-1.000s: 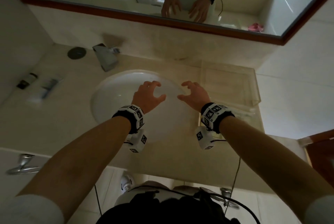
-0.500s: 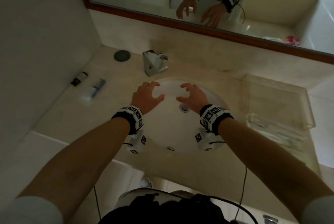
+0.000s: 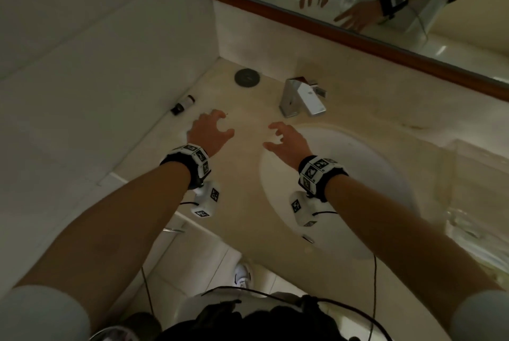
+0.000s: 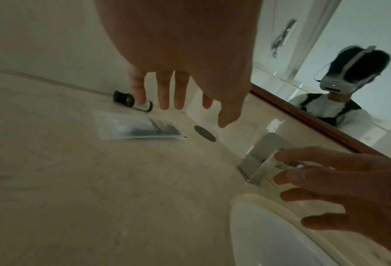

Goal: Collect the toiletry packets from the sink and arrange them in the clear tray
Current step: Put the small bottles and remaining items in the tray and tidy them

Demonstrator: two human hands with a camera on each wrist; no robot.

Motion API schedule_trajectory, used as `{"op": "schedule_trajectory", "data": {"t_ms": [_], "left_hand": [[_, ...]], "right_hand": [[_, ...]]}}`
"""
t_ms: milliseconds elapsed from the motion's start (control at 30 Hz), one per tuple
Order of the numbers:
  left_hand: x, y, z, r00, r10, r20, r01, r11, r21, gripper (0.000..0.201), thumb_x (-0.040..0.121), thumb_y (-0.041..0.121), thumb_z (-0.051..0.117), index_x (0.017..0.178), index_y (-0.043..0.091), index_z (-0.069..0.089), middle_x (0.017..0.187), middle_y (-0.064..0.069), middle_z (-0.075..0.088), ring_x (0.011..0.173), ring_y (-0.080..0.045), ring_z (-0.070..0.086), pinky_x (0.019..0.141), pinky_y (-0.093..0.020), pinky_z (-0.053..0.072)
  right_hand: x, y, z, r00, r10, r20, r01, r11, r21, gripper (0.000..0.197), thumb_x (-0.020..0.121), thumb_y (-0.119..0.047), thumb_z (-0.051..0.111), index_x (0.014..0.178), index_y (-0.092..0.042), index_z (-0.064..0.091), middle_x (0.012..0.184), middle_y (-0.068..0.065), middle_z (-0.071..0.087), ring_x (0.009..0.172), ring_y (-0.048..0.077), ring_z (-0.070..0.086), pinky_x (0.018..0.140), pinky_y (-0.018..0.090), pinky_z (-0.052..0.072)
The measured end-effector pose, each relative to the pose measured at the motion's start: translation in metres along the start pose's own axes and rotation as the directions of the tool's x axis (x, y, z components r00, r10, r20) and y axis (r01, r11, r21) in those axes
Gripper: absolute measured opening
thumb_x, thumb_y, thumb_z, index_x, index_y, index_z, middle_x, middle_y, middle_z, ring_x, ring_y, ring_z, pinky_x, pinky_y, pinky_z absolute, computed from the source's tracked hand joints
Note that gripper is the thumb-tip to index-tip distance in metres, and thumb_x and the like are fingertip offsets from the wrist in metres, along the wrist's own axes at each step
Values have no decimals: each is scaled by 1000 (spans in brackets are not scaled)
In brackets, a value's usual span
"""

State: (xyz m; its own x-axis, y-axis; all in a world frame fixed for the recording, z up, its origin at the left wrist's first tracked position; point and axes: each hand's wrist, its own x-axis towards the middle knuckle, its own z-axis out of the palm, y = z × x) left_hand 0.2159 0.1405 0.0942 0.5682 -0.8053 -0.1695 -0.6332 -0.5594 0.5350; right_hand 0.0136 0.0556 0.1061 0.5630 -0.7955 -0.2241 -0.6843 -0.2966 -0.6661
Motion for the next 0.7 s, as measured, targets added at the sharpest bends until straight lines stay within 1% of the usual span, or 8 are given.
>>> {"op": "schedule_trajectory", "data": {"t_ms": [100,167,300,400,467,567,633,700], "left_hand": [[7,-17,-3,997,-78,6,78,996,41,57,80,52,63,128,24,48,125,-15,51,112,-38,53,95,-51,45],[11,-24,-3,995,-102,4,101,991,84,57,81,50,64,128,22,48,127,-16,49,114,-39,51,96,-53,44],[21,-35,-3,995,-103,5,102,987,127,54,81,47,64,127,24,49,132,-14,45,120,-38,45,100,-50,38],[28,-41,-3,995,-92,28,86,985,151,56,83,47,62,132,25,45,141,-13,39,127,-38,39,104,-50,33],[35,-43,-4,994,-88,57,77,982,174,57,86,46,59,137,26,43,147,-12,32,132,-37,33,107,-50,30],[45,-45,-7,991,-98,92,77,976,204,47,92,39,51,138,28,47,152,-10,24,135,-34,29,108,-47,27],[51,-48,-7,991,-89,100,65,974,219,41,96,33,44,136,26,51,150,-13,27,133,-35,32,106,-45,28],[55,-50,-5,992,-75,102,46,964,263,38,98,28,38,133,19,52,143,-18,35,126,-37,38,103,-44,32]], "right_hand": [[10,-10,17,1000,-15,7,14,1000,10,47,85,-34,67,128,-25,51,124,6,55,114,20,55,92,30,41],[16,-16,27,1000,-13,17,12,1000,14,47,85,-35,67,129,-25,51,124,7,55,114,20,55,90,28,40],[28,-22,43,999,8,33,-9,1000,24,48,85,-36,67,130,-28,50,125,5,54,114,20,55,87,24,37],[36,-25,49,999,13,37,-14,1000,22,49,85,-35,67,130,-28,50,125,6,54,115,19,55,89,26,39],[41,-27,50,999,18,35,-20,999,31,48,85,-34,68,129,-27,50,125,6,54,115,20,55,91,27,40],[48,-28,49,999,18,30,-20,999,46,48,85,-33,68,129,-26,51,125,7,55,114,20,55,90,28,41],[51,-29,47,1000,18,26,-20,998,57,48,85,-33,68,129,-26,51,124,7,55,113,19,55,89,27,41],[53,-28,44,1000,21,14,-22,998,59,48,85,-32,68,129,-25,51,124,7,55,113,19,55,89,26,40]]}}
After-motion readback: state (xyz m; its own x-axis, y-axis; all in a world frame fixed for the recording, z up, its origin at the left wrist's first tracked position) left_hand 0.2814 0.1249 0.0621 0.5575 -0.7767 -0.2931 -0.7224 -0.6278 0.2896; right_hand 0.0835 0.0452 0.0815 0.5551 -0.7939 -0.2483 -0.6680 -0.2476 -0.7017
